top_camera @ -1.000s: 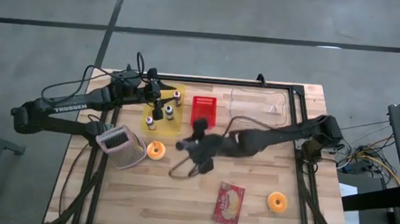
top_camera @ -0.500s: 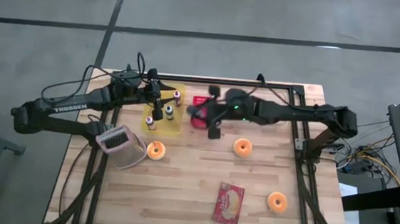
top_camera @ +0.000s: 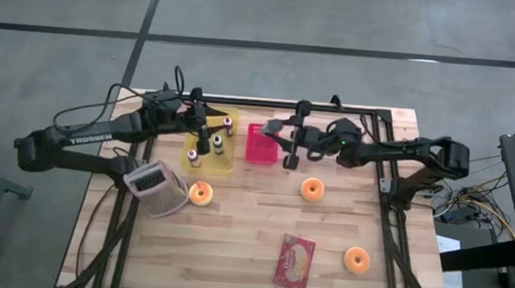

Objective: Pick & Place Food Item
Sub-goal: Put the purple food coloring bottle into the yellow bin

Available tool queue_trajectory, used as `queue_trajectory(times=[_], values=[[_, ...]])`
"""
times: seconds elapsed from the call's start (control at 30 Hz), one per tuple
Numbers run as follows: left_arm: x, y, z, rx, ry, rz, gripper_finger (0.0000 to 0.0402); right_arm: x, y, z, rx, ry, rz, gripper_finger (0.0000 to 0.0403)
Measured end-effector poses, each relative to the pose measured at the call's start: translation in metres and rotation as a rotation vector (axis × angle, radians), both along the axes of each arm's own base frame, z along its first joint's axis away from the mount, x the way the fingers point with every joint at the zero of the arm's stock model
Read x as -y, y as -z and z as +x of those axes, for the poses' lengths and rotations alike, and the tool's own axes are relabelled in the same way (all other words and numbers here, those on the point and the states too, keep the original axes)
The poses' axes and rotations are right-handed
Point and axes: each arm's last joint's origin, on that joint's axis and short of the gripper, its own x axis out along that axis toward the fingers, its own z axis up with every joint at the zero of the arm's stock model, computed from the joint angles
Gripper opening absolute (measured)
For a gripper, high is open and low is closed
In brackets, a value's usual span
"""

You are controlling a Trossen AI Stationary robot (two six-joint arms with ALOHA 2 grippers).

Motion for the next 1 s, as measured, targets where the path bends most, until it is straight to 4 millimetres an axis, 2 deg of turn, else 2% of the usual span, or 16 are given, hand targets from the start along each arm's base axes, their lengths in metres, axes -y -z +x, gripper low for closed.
queue_trajectory(times=[0.17, 0.27, 0.37, 0.53, 0.83, 1.0], values=[[0.002, -0.008, 0.006, 0.109, 0.159, 0.008, 0.0163, 0.009, 0.0, -0.007, 0.2, -0.05, -0.042, 0.0141], [0.003, -0.011, 0.01, 0.162, 0.235, 0.021, 0.0163, 0.013, 0.006, -0.005, 0.243, -0.127, -0.073, 0.0141], [0.001, -0.011, 0.014, 0.186, 0.245, 0.037, 0.0163, 0.021, 0.015, -0.002, 0.276, -0.131, -0.07, 0.0141], [-0.003, -0.01, 0.023, 0.227, 0.247, 0.062, 0.0163, 0.03, 0.028, 0.01, 0.252, -0.12, -0.056, 0.0141], [-0.014, 0.012, 0.047, 0.223, 0.248, 0.055, 0.0163, 0.035, 0.018, 0.023, 0.295, -0.116, -0.088, 0.0141], [-0.016, 0.012, 0.052, 0.264, 0.248, 0.075, 0.0163, 0.034, 0.023, 0.021, 0.276, -0.115, -0.093, 0.0141]])
